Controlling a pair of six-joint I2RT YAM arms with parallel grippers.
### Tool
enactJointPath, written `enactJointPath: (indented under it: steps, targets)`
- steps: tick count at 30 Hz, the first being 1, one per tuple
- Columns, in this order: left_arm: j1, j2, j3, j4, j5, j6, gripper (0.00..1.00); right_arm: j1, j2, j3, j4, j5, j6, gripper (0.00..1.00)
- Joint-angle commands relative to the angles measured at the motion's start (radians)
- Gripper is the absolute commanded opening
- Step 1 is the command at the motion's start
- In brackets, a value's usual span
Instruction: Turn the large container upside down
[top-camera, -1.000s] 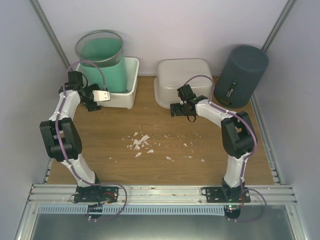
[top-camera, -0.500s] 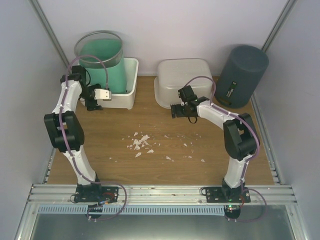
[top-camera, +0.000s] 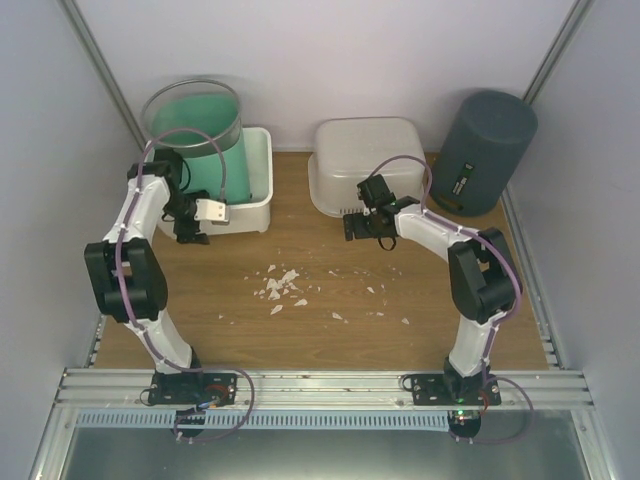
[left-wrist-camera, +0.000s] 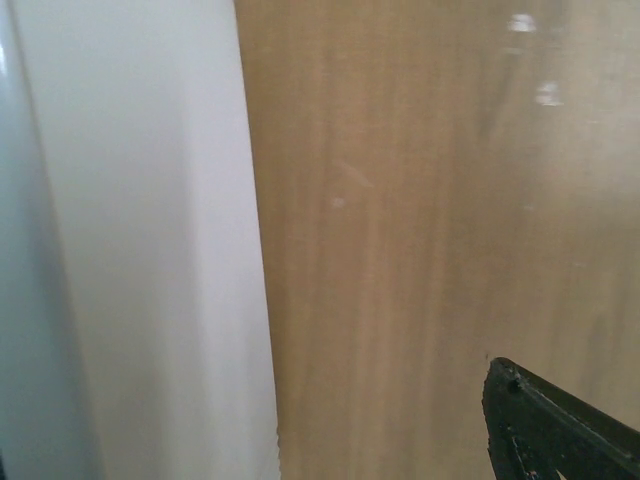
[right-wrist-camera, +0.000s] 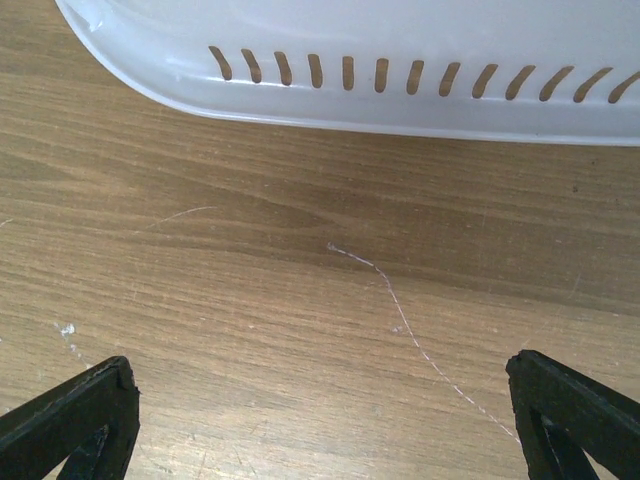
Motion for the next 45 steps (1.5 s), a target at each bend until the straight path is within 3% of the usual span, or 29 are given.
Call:
enactJointPath:
  steps: [1,13,21,28,33,37,41,45]
  targets:
    - [-0.009,-0.138,-0.142,-0.182,-0.038,0.039,0.87,0.01,-0.043,-0.022,-0.012,0.001,-0.014,1.0]
    - [-0.01,-0.568,-0.484,-0.183,-0.09,0.129,0.89,0.043,-0.161,-0.113,-0.034,0.002,0.025,1.0]
    - [-0.01,-0.8,-0.507,-0.182,-0.03,0.21,0.95,0.058,-0.202,-0.149,-0.037,0.007,0.046,1.0]
    - [-0.011,-0.962,-0.513,-0.185,0.05,0.329,0.93,0.063,-0.214,-0.159,-0.045,0.012,0.049,1.0]
    - [-0.011,-1.016,-0.365,-0.184,0.247,0.395,0.93,0.066,-0.227,-0.167,-0.049,0.014,0.046,1.0]
    - [-0.011,-0.875,-0.054,-0.183,0.455,0.149,0.96,0.068,-0.264,-0.165,-0.045,0.008,0.039,1.0]
    - [-0.011,-0.765,0.14,-0.182,0.496,0.028,0.99,0.08,-0.303,-0.12,-0.045,-0.05,0.023,1.0]
    - [-0.013,-0.649,0.248,-0.184,0.43,-0.101,0.99,0.115,-0.322,-0.024,-0.046,-0.054,0.034,1.0]
